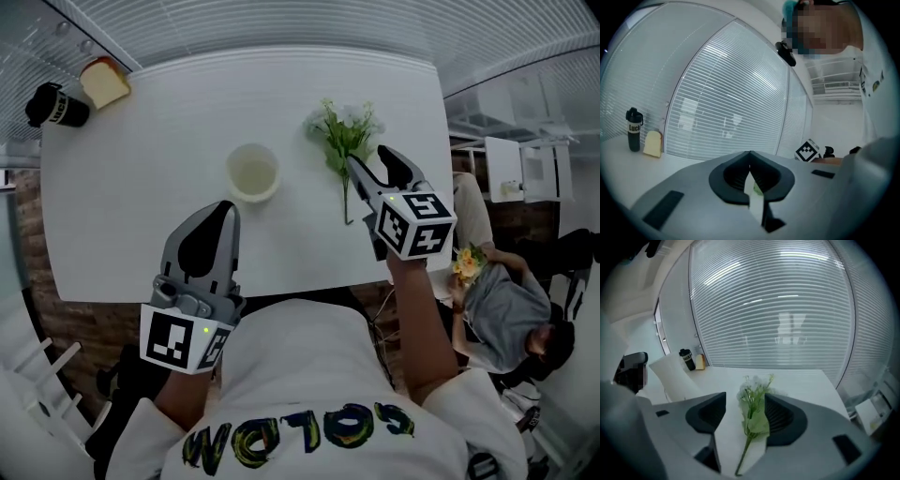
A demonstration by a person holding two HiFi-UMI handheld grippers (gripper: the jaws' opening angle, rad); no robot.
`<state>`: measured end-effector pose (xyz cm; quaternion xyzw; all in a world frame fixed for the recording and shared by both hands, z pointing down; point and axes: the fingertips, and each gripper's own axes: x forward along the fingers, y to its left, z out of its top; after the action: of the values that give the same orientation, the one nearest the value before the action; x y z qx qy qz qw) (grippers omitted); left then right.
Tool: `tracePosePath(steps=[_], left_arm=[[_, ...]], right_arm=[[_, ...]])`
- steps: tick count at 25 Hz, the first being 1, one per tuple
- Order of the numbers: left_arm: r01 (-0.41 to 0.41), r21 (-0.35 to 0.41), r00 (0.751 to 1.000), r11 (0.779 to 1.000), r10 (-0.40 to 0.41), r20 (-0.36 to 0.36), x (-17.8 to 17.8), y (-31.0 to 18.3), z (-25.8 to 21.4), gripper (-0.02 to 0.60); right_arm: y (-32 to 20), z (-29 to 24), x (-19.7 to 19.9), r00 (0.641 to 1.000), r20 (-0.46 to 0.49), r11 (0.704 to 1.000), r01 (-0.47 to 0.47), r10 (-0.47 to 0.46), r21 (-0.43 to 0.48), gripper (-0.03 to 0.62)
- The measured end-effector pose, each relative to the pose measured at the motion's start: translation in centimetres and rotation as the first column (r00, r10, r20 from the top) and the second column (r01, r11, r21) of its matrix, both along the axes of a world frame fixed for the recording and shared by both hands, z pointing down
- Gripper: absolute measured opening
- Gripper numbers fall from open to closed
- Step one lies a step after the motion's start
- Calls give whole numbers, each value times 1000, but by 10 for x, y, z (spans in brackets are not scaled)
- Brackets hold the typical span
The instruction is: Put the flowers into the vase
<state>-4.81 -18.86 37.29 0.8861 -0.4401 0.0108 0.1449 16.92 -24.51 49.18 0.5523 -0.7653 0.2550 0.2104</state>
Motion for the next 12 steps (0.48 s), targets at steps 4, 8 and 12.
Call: tracePosePath(steps=[4,8,12], left_arm=[[9,-17,1000,1000,-9,4,-6,-4,14,14],[11,-44,1000,999,-11,4,-12,-4,26,15],[11,-66,1000,998,-10,5,-17,-7,40,14]], right_arm=[[-17,36,7,999,21,998,-34,35,-61,287],[-28,68,8,998,45,988,-46,53,-145,311],[-44,98,10,996,74,973,-37,56,-228,340]])
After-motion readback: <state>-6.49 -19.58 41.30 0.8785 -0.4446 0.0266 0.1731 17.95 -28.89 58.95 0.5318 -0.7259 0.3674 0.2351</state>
